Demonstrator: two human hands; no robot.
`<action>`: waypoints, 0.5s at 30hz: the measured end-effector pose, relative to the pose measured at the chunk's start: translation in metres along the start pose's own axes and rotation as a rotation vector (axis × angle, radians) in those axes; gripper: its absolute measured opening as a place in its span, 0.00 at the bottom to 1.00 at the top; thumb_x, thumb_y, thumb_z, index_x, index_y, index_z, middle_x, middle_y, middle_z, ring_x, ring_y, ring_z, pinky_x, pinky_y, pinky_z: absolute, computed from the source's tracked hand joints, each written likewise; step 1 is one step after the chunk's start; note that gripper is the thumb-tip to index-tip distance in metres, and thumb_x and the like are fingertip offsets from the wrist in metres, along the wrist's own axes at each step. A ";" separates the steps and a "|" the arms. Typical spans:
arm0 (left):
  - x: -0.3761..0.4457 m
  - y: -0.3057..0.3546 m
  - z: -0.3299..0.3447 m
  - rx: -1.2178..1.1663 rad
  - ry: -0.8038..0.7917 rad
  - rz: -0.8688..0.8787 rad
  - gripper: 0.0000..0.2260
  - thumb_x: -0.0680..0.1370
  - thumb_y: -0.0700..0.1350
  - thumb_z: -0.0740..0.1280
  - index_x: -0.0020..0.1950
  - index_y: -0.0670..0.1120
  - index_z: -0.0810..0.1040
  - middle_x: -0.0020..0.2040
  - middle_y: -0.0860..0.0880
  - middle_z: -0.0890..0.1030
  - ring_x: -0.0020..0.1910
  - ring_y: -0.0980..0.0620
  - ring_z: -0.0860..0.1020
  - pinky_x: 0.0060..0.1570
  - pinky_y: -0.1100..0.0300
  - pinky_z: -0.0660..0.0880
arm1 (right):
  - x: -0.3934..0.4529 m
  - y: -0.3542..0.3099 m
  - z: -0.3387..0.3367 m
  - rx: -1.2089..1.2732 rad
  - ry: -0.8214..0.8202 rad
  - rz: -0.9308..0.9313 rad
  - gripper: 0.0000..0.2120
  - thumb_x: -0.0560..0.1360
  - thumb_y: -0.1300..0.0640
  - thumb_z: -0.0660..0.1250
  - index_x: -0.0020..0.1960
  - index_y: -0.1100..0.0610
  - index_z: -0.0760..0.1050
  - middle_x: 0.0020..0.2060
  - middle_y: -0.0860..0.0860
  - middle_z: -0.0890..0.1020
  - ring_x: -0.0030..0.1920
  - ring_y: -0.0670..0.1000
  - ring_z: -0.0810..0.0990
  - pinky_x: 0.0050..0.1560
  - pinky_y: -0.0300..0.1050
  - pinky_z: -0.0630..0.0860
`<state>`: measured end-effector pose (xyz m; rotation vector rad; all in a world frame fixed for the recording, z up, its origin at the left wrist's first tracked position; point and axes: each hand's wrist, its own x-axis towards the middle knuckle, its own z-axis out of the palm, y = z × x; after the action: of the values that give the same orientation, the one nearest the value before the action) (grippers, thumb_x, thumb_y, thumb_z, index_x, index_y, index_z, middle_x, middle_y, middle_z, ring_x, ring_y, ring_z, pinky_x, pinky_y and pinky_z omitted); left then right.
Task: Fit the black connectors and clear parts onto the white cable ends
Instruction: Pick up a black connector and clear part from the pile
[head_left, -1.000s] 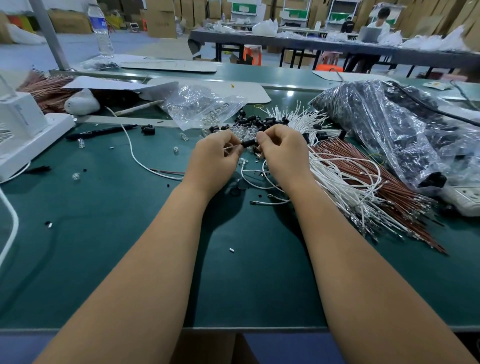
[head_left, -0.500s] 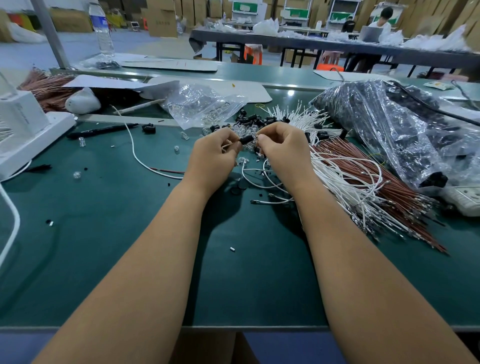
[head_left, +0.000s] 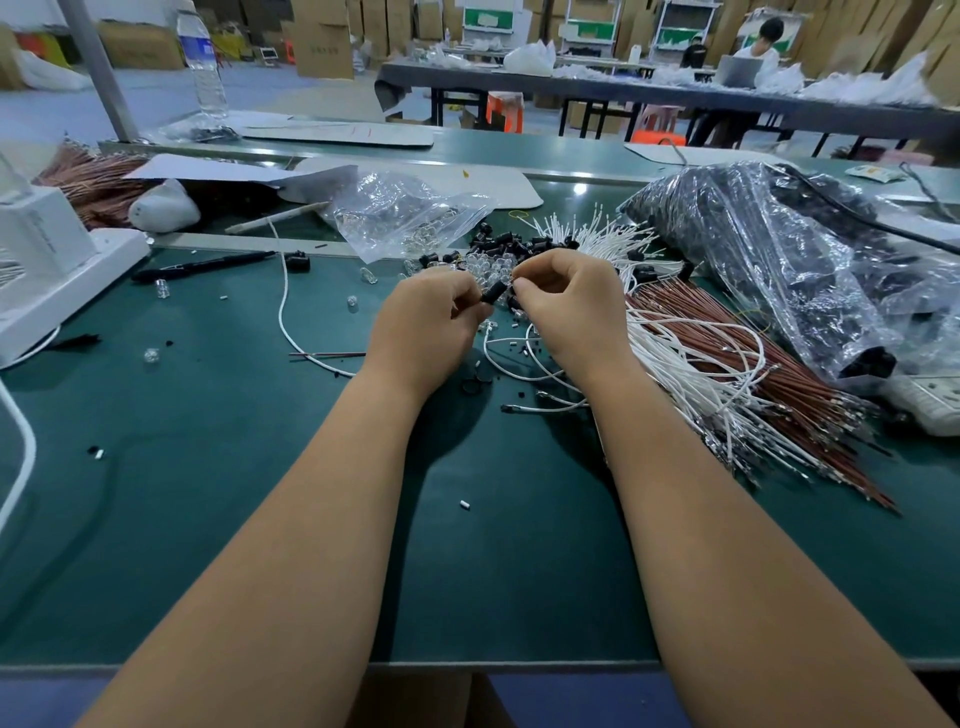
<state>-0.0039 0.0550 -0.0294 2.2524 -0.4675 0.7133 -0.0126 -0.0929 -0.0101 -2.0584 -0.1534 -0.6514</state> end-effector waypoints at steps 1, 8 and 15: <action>0.000 -0.001 0.000 0.000 0.001 -0.005 0.07 0.73 0.43 0.71 0.39 0.42 0.78 0.38 0.48 0.78 0.38 0.47 0.75 0.41 0.52 0.74 | 0.000 0.000 0.000 -0.010 -0.001 -0.018 0.04 0.72 0.61 0.70 0.43 0.54 0.82 0.34 0.43 0.81 0.36 0.41 0.79 0.44 0.38 0.79; 0.000 0.003 -0.001 -0.112 0.005 -0.039 0.04 0.74 0.41 0.72 0.42 0.40 0.83 0.34 0.48 0.79 0.34 0.51 0.75 0.37 0.59 0.71 | 0.001 0.000 -0.002 -0.007 -0.010 -0.029 0.05 0.76 0.62 0.68 0.42 0.54 0.78 0.32 0.43 0.78 0.34 0.42 0.76 0.39 0.37 0.73; -0.002 0.009 -0.002 -0.337 -0.026 -0.143 0.04 0.75 0.38 0.70 0.44 0.40 0.84 0.28 0.54 0.74 0.26 0.61 0.67 0.30 0.69 0.63 | 0.001 -0.002 0.000 0.068 -0.064 0.038 0.05 0.78 0.63 0.65 0.45 0.57 0.76 0.35 0.50 0.80 0.41 0.55 0.82 0.47 0.51 0.79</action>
<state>-0.0102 0.0504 -0.0249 1.9571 -0.4015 0.4923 -0.0126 -0.0919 -0.0088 -2.0123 -0.1712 -0.5505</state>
